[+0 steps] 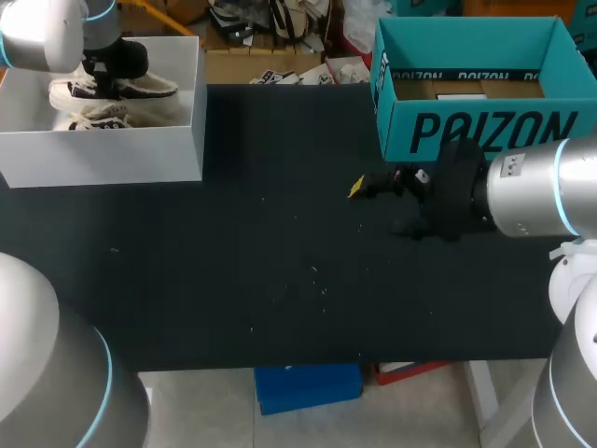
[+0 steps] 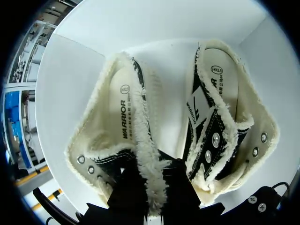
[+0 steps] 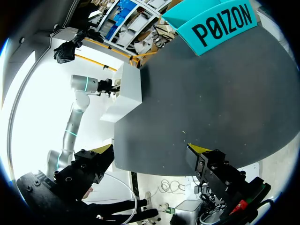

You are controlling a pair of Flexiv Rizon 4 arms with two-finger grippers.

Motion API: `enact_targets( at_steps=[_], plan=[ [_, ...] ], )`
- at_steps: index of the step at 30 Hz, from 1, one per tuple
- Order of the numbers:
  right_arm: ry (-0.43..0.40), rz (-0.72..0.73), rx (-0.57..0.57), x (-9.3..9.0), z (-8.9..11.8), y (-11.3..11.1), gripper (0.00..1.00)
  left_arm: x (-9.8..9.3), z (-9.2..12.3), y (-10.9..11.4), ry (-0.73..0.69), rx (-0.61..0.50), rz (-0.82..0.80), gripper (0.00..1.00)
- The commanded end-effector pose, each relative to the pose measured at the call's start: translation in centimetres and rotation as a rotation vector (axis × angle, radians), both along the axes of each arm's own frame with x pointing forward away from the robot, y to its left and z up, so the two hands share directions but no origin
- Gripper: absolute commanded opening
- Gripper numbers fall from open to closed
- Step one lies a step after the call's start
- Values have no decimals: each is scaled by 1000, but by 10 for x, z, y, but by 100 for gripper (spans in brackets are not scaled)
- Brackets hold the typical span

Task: Take the shoe out of the shoebox, open the shoe tongue, remove and reinsert the insole, then place the shoe into the shoebox

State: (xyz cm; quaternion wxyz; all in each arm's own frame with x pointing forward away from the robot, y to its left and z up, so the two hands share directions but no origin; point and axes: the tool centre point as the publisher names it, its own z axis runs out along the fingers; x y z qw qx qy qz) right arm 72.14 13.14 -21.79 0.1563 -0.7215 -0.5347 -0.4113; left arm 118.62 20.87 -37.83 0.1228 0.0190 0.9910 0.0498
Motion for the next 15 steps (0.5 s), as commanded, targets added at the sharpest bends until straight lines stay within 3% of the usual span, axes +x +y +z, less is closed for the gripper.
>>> enact_targets(
  at_steps=[1, 2, 4, 5, 8, 10, 15],
  plan=[
    [0, -2, -3, 0, 0, 1, 100, 2, -1, 0, 11, 0, 0, 14],
    [0, -2, -3, 0, 0, 1, 100, 2, 0, 0, 12, 0, 1, 33],
    [0, -2, -3, 0, 0, 1, 100, 1, 3, 0, 14, -3, -1, 50],
    [0, -2, -3, 0, 0, 1, 100, 1, 6, 0, 15, -7, -1, 69],
    [0, -2, -3, 0, 0, 1, 100, 1, 15, -1, 9, -23, -6, 69],
    [0, -2, -3, 0, 0, 1, 100, 0, 23, -3, 6, -31, -11, 51],
    [0, -2, -3, 0, 0, 1, 100, -2, 47, -7, 21, -23, -3, 42]
  ],
)
